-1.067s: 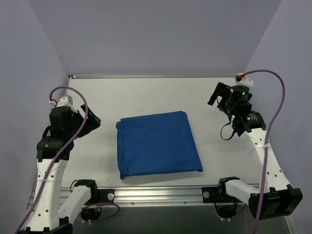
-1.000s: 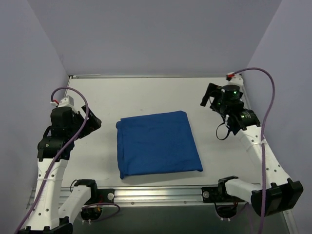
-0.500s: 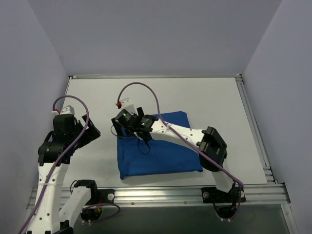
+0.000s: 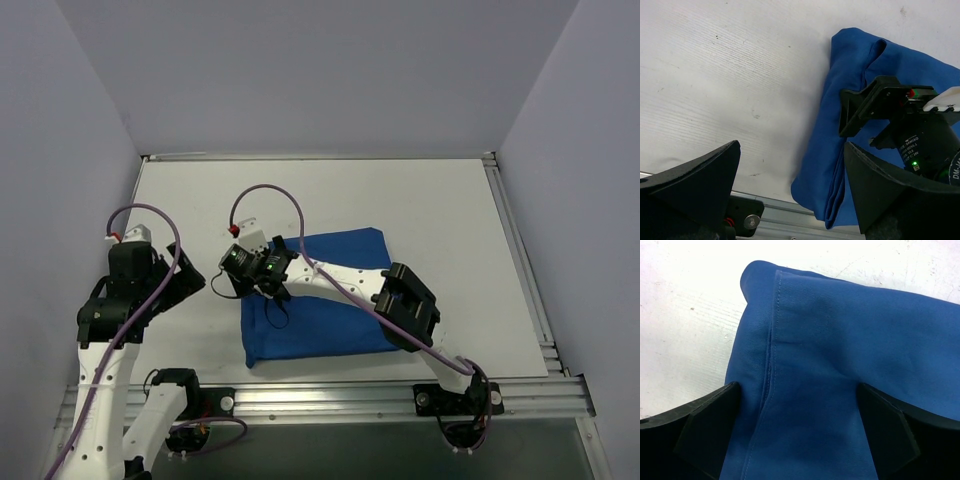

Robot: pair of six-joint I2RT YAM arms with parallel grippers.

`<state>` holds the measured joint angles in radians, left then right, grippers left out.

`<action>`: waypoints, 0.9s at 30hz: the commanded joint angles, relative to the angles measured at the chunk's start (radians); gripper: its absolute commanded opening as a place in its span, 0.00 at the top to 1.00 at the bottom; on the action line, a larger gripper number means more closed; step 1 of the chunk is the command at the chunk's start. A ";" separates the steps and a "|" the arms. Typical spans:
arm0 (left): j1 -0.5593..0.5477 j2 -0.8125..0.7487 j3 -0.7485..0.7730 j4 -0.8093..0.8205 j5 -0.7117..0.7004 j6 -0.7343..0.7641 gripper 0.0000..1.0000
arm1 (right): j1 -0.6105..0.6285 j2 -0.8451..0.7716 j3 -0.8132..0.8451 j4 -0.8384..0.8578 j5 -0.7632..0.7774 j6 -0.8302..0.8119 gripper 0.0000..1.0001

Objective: Open and lay out the surgical kit
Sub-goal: Open the surgical kit at the center of the board.

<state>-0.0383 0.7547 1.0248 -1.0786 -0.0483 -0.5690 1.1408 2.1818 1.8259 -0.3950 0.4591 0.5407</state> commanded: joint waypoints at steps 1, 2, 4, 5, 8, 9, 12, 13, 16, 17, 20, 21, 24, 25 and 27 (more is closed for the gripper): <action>0.006 0.006 -0.002 0.002 0.013 -0.008 0.06 | -0.003 -0.086 -0.036 -0.054 0.072 0.027 0.05; 0.006 0.006 -0.003 0.006 0.018 -0.009 0.06 | -0.004 -0.094 -0.045 -0.039 0.061 0.024 0.05; 0.005 0.009 -0.008 0.012 0.025 -0.009 0.06 | -0.004 -0.122 -0.085 -0.012 0.021 0.001 0.06; 0.006 0.009 -0.012 0.017 0.030 -0.009 0.06 | -0.007 -0.132 -0.102 0.020 -0.029 -0.004 0.06; 0.006 0.012 -0.015 0.025 0.036 -0.011 0.06 | -0.018 -0.171 -0.161 0.079 -0.112 -0.010 0.07; 0.006 0.012 -0.017 0.026 0.041 -0.009 0.06 | -0.021 -0.184 -0.171 0.084 -0.122 -0.005 0.08; 0.006 0.012 -0.022 0.032 0.045 -0.012 0.06 | -0.027 -0.189 -0.197 0.090 -0.125 -0.005 0.11; 0.006 0.012 -0.022 0.034 0.047 -0.012 0.06 | -0.029 -0.183 -0.198 0.085 -0.128 -0.005 0.13; 0.006 0.015 -0.023 0.036 0.048 -0.014 0.06 | -0.038 -0.182 -0.203 0.079 -0.142 -0.005 0.18; 0.006 0.015 -0.022 0.037 0.047 -0.015 0.06 | -0.039 -0.185 -0.215 0.087 -0.145 -0.008 0.20; 0.006 0.017 -0.026 0.043 0.048 -0.019 0.06 | -0.044 -0.195 -0.226 0.102 -0.143 -0.008 0.27; 0.008 0.020 -0.028 0.045 0.048 -0.020 0.06 | -0.047 -0.194 -0.226 0.102 -0.143 -0.008 0.32; 0.006 0.024 -0.029 0.048 0.048 -0.023 0.06 | -0.053 -0.200 -0.240 0.108 -0.155 -0.010 0.44; 0.008 0.026 -0.032 0.049 0.048 -0.023 0.06 | -0.061 -0.203 -0.246 0.122 -0.171 -0.010 0.47; 0.008 0.028 -0.032 0.055 0.074 -0.025 0.06 | -0.069 -0.217 -0.272 0.137 -0.191 -0.010 0.57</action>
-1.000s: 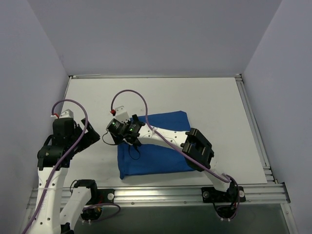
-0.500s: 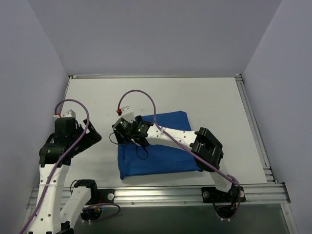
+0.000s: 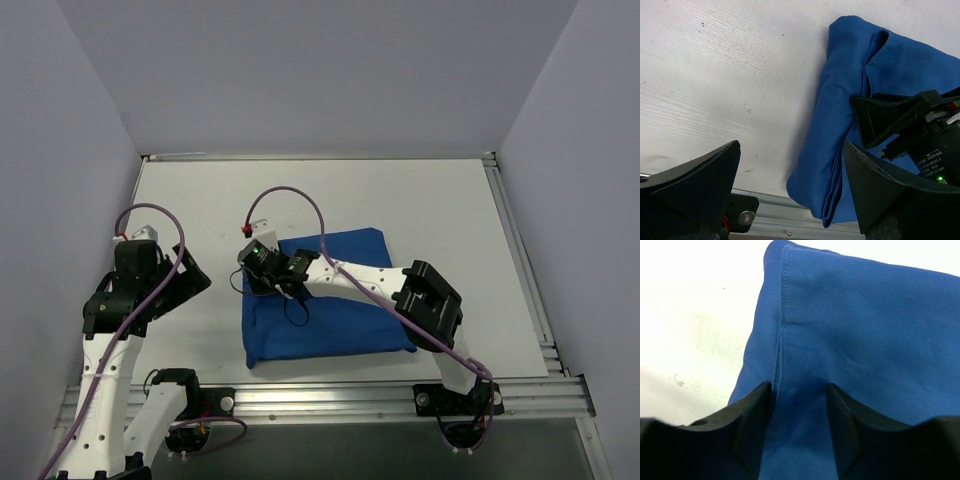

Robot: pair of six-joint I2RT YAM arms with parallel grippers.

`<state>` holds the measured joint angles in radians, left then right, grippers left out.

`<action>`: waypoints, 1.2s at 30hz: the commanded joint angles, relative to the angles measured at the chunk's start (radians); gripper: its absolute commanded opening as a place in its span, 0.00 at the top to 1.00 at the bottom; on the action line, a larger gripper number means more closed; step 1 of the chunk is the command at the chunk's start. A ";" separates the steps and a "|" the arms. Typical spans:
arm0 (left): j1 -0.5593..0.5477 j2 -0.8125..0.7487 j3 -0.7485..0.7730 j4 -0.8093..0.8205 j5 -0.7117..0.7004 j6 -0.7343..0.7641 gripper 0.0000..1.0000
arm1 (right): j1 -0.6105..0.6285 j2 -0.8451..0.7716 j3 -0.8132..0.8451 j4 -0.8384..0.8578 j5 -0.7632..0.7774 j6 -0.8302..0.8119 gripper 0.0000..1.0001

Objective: Open and lay out the surgical kit
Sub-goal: Open the surgical kit at the center of the board.

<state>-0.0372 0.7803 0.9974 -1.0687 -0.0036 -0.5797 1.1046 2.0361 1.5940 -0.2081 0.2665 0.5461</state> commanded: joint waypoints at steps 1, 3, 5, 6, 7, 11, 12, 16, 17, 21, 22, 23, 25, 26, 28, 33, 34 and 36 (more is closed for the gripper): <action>0.005 0.004 -0.008 0.047 0.031 -0.016 0.06 | -0.041 -0.077 -0.048 -0.033 -0.019 -0.014 0.61; 0.005 0.004 -0.009 0.052 0.037 -0.017 0.06 | -0.052 -0.096 -0.072 -0.013 -0.045 -0.015 0.69; 0.005 0.005 -0.013 0.058 0.040 -0.017 0.06 | -0.063 -0.108 -0.084 0.013 -0.076 -0.017 0.74; 0.006 0.007 -0.014 0.061 0.048 -0.020 0.06 | -0.065 -0.117 -0.092 0.018 -0.085 -0.024 0.77; 0.007 0.008 -0.017 0.067 0.051 -0.020 0.06 | -0.066 -0.122 -0.094 0.025 -0.092 -0.028 0.79; 0.005 0.022 -0.039 0.093 0.085 -0.025 0.06 | -0.066 -0.142 -0.098 0.032 -0.098 -0.044 1.00; 0.005 0.023 -0.046 0.101 0.094 -0.028 0.06 | -0.068 -0.151 -0.100 0.030 -0.092 -0.044 1.00; 0.003 0.045 -0.080 0.145 0.149 -0.042 0.06 | -0.081 -0.186 -0.132 0.052 -0.067 -0.044 1.00; 0.003 0.053 -0.089 0.157 0.160 -0.051 0.06 | -0.086 -0.212 -0.156 0.058 -0.056 -0.044 1.00; -0.010 0.077 -0.167 0.254 0.249 -0.084 0.06 | -0.161 -0.296 -0.212 0.052 -0.004 -0.069 1.00; -0.018 0.085 -0.180 0.294 0.258 -0.094 0.06 | -0.178 -0.312 -0.219 0.041 0.010 -0.077 1.00; -0.039 0.106 -0.189 0.311 0.261 -0.109 0.06 | -0.195 -0.344 -0.229 0.027 0.025 -0.101 1.00; -0.065 0.134 -0.206 0.354 0.251 -0.123 0.06 | -0.247 -0.373 -0.232 -0.039 0.100 -0.124 1.00; -0.079 0.164 -0.210 0.372 0.249 -0.131 0.06 | -0.268 -0.398 -0.232 -0.065 0.118 -0.136 1.00; -0.122 0.198 -0.218 0.415 0.237 -0.140 0.06 | -0.311 -0.428 -0.250 -0.114 0.143 -0.175 1.00; -0.213 0.318 -0.206 0.463 0.185 -0.147 0.06 | -0.506 -0.554 -0.324 -0.206 0.200 -0.250 1.00; -0.217 0.332 -0.203 0.463 0.172 -0.146 0.06 | -0.535 -0.568 -0.350 -0.218 0.221 -0.274 1.00; -0.222 0.367 -0.201 0.493 0.157 -0.131 0.06 | -0.626 -0.619 -0.379 -0.241 0.284 -0.311 1.00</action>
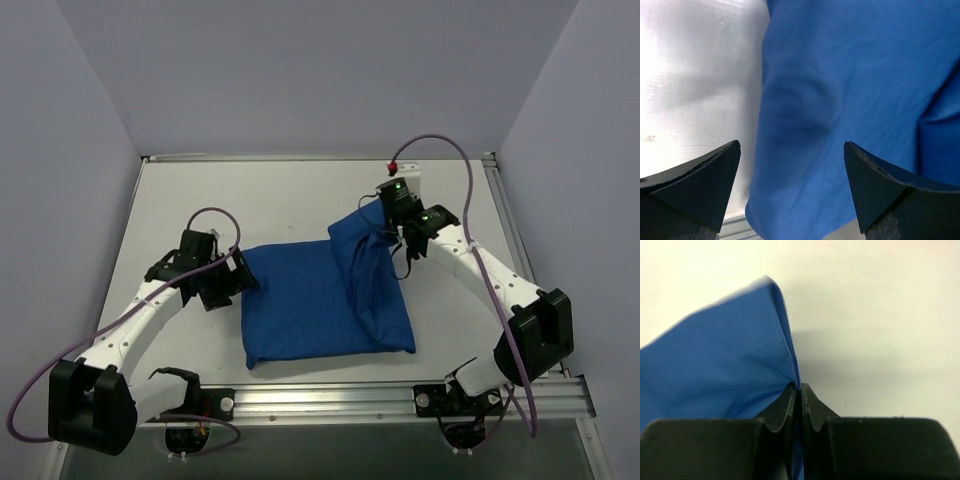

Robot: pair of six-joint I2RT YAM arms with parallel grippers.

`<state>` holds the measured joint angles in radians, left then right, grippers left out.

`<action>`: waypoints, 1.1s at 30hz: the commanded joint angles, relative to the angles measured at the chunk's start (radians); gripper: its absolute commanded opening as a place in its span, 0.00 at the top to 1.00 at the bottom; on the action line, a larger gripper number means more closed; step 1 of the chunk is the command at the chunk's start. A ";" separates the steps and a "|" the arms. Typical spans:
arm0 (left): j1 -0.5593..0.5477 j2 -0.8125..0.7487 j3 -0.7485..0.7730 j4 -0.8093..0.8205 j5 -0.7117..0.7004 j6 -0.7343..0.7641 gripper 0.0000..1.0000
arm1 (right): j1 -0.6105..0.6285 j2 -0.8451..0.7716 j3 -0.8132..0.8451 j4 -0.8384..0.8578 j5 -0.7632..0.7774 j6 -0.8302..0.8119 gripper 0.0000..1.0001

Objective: Open and lay out the surgical kit
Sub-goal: Open the surgical kit at the center of the board.

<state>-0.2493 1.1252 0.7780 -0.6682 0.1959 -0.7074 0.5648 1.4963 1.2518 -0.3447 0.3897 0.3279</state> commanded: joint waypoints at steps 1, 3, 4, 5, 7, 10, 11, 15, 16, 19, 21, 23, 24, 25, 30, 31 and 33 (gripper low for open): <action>-0.016 0.034 0.012 0.116 -0.050 0.005 0.06 | -0.114 -0.094 -0.072 -0.100 0.190 -0.114 1.00; -0.016 0.076 0.010 0.140 -0.050 0.013 0.00 | -0.220 -0.128 -0.101 -0.062 0.183 -0.190 1.00; -0.019 0.093 0.013 0.163 -0.021 0.017 0.00 | -0.261 -0.133 -0.110 -0.047 0.170 -0.217 1.00; -0.021 0.123 0.018 0.174 -0.016 0.019 0.06 | -0.296 -0.143 -0.126 -0.030 0.163 -0.266 1.00; -0.024 0.146 0.015 0.223 -0.004 0.020 0.10 | -0.406 -0.148 -0.127 0.007 0.117 -0.289 1.00; -0.034 0.186 0.029 0.265 0.022 0.032 0.17 | -0.535 -0.151 -0.126 0.087 0.014 -0.337 1.00; -0.045 0.208 0.033 0.271 0.022 0.036 0.21 | -0.555 -0.150 -0.126 0.111 0.003 -0.358 1.00; -0.050 0.254 0.061 0.283 -0.001 0.026 0.42 | -0.637 -0.133 -0.140 0.240 -0.080 -0.463 1.00; -0.050 0.268 0.066 0.283 -0.010 0.022 0.51 | -0.651 -0.127 -0.141 0.257 -0.101 -0.499 1.00; -0.047 0.288 0.096 0.283 -0.052 0.006 0.57 | -0.713 -0.102 -0.124 0.299 -0.195 -0.536 1.00; -0.045 0.309 0.136 0.279 -0.075 0.006 0.59 | -0.769 -0.074 -0.108 0.302 -0.267 -0.553 1.00; -0.039 0.338 0.167 0.275 -0.101 0.017 0.60 | -0.805 -0.053 -0.081 0.297 -0.305 -0.608 1.00; -0.036 0.349 0.199 0.272 -0.105 0.020 0.60 | -0.833 -0.048 -0.078 0.306 -0.322 -0.631 1.00; -0.025 0.361 0.213 0.271 -0.102 0.025 0.60 | -0.845 -0.045 -0.077 0.312 -0.327 -0.650 1.00; -0.015 0.439 0.293 0.248 -0.078 0.049 0.60 | -0.931 -0.005 -0.043 0.322 -0.430 -0.714 0.95; -0.015 0.449 0.306 0.246 -0.075 0.052 0.59 | -0.933 -0.001 -0.035 0.316 -0.401 -0.717 0.83; -0.015 0.449 0.313 0.239 -0.075 0.062 0.54 | -0.933 0.018 -0.011 0.299 -0.356 -0.696 0.72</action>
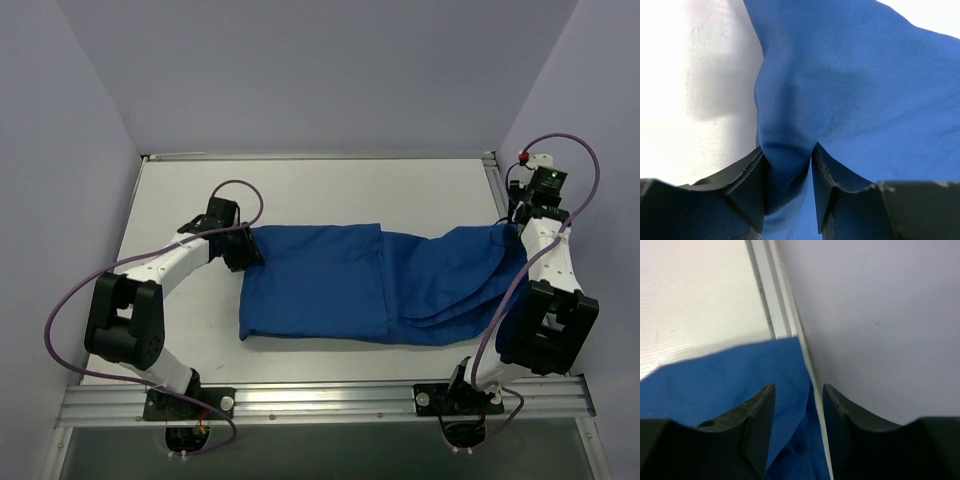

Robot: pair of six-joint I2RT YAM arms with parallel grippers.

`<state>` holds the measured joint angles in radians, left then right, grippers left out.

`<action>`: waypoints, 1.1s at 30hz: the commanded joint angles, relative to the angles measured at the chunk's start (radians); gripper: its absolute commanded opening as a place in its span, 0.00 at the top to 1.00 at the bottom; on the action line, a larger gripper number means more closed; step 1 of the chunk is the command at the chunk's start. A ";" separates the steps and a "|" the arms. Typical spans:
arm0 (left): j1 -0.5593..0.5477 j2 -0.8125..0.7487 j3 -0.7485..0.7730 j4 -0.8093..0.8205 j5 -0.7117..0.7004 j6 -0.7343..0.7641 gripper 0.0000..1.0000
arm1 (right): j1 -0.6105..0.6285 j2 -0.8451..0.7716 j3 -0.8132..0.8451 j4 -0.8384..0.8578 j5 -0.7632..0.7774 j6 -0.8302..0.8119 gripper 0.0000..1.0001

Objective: Open and lay out the surgical kit
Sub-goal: Open the surgical kit at the center of the board.

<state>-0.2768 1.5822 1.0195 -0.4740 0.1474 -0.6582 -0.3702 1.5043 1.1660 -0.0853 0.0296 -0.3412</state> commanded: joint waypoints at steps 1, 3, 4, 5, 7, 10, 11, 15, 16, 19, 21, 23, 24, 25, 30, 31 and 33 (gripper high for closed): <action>0.013 -0.016 0.076 0.041 -0.026 0.017 0.53 | 0.005 0.013 0.084 0.030 0.035 -0.018 0.58; 0.011 -0.028 0.077 0.029 -0.037 0.017 0.53 | 0.011 0.010 0.103 0.018 0.065 0.022 0.32; 0.013 -0.046 0.077 0.023 -0.042 0.016 0.49 | 0.029 0.007 0.107 0.012 0.104 0.033 0.16; 0.011 -0.057 0.074 0.018 -0.049 0.012 0.45 | 0.042 -0.006 0.112 0.007 0.118 0.045 0.13; 0.011 -0.089 0.074 -0.006 -0.069 0.014 0.27 | 0.080 -0.016 0.119 -0.008 0.122 0.070 0.09; 0.008 -0.137 0.080 -0.044 -0.081 0.031 0.01 | 0.218 -0.020 0.121 -0.022 0.222 0.163 0.00; 0.005 -0.149 0.085 -0.054 -0.081 0.035 0.06 | 0.284 -0.013 0.124 -0.042 0.263 0.219 0.00; -0.059 -0.209 0.160 -0.124 -0.126 0.045 0.06 | 0.315 0.013 0.101 -0.126 0.200 0.614 0.00; -0.117 -0.224 0.180 -0.136 -0.162 0.045 0.06 | 0.315 0.007 0.031 -0.119 0.141 0.640 0.00; -0.291 -0.217 0.284 -0.190 -0.251 0.048 0.06 | 0.317 -0.012 -0.083 -0.067 0.082 0.709 0.00; -0.366 -0.189 0.353 -0.201 -0.282 0.045 0.06 | 0.317 -0.013 -0.176 -0.045 0.056 0.729 0.00; -0.462 -0.121 0.396 -0.198 -0.284 0.029 0.06 | 0.317 -0.016 -0.248 -0.016 0.020 0.729 0.00; -0.493 -0.090 0.422 -0.202 -0.298 0.019 0.06 | 0.315 -0.018 -0.265 -0.005 0.020 0.729 0.00; -0.522 -0.015 0.491 -0.213 -0.313 0.006 0.06 | 0.315 -0.021 -0.278 0.001 0.023 0.729 0.00; -0.683 0.254 0.766 -0.363 -0.388 -0.009 0.06 | 0.310 -0.041 -0.331 0.021 0.044 0.734 0.00; -0.697 0.334 0.812 -0.385 -0.399 -0.017 0.06 | 0.304 -0.044 -0.336 0.021 0.050 0.738 0.00; -0.731 0.407 0.931 -0.442 -0.423 -0.024 0.06 | 0.300 -0.042 -0.351 0.027 0.055 0.751 0.00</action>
<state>-0.9703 1.9202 1.8236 -0.7765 -0.2054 -0.6544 -0.0578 1.5066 0.8341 -0.0853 0.0669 0.3767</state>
